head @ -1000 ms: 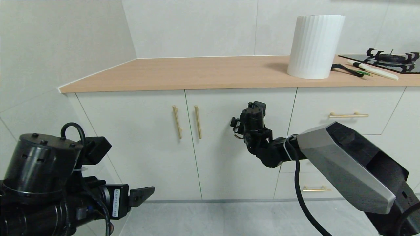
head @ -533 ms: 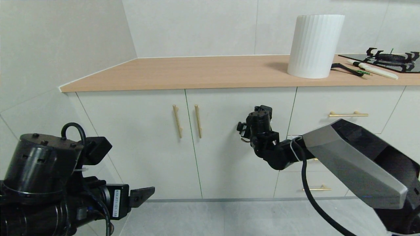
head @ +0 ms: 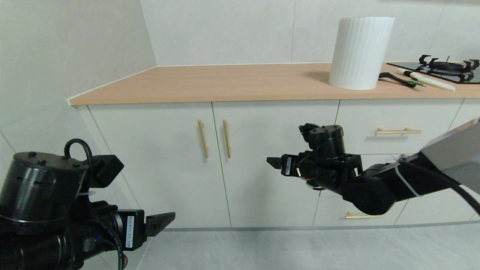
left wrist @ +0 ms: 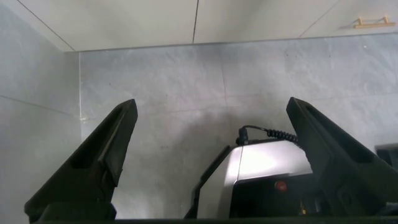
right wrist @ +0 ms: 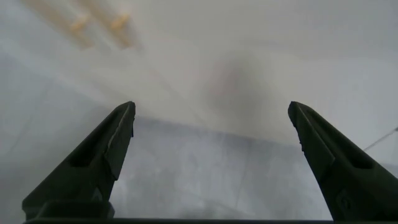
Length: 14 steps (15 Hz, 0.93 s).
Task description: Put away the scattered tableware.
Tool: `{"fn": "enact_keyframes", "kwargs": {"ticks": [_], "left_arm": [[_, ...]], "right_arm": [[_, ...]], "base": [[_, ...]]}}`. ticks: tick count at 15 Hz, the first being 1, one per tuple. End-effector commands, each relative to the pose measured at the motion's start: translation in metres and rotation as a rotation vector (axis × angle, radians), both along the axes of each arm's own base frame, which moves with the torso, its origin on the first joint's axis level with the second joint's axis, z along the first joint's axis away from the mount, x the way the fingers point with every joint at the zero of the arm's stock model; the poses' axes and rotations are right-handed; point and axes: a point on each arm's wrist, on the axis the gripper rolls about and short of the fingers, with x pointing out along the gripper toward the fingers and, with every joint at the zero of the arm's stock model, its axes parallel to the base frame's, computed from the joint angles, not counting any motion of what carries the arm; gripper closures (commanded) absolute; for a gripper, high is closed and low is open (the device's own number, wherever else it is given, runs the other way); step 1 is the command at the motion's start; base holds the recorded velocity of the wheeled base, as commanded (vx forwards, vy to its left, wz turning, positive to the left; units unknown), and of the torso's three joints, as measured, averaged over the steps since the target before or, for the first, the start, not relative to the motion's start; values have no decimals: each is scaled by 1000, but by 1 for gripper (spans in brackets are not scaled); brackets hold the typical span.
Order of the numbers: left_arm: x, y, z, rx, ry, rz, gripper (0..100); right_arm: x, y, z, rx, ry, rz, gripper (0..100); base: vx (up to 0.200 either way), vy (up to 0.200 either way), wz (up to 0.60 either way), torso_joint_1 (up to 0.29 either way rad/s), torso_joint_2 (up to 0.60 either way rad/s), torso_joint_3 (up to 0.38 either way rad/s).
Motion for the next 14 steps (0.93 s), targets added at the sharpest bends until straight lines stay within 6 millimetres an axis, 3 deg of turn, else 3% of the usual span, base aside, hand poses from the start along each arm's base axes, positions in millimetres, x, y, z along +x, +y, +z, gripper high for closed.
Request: {"fn": "enact_keyframes", "kwargs": {"ticks": [1,2,5,9,12,14], "left_arm": [[-7,4,9,-16,-46,-5,0],[-9,5,11,-12,-55,-10,0],[-24,16,25,-29,-144,3,0],[-55,41,39,-31,-284,55,0],[-109,70,46,20,-495,95,0],[-144,83,45,78,-643,126,0]], "right_arm": [[-42,-30,44,14,-77,-25,0],[-51,-36,51,7,-96,-30,0],[-111,-85,89,-34,-223,-100,0],[-171,-147,101,-67,-340,-225,0],[-237,-195,112,-100,-465,-354,0],[-281,-215,115,-122,-532,-422,0]], "base": [[0,0,0,0,0,0],[0,0,0,0,0,0],[0,0,0,0,0,0],[0,0,0,0,0,0],[0,0,0,0,0,0],[0,0,0,0,0,0]]}}
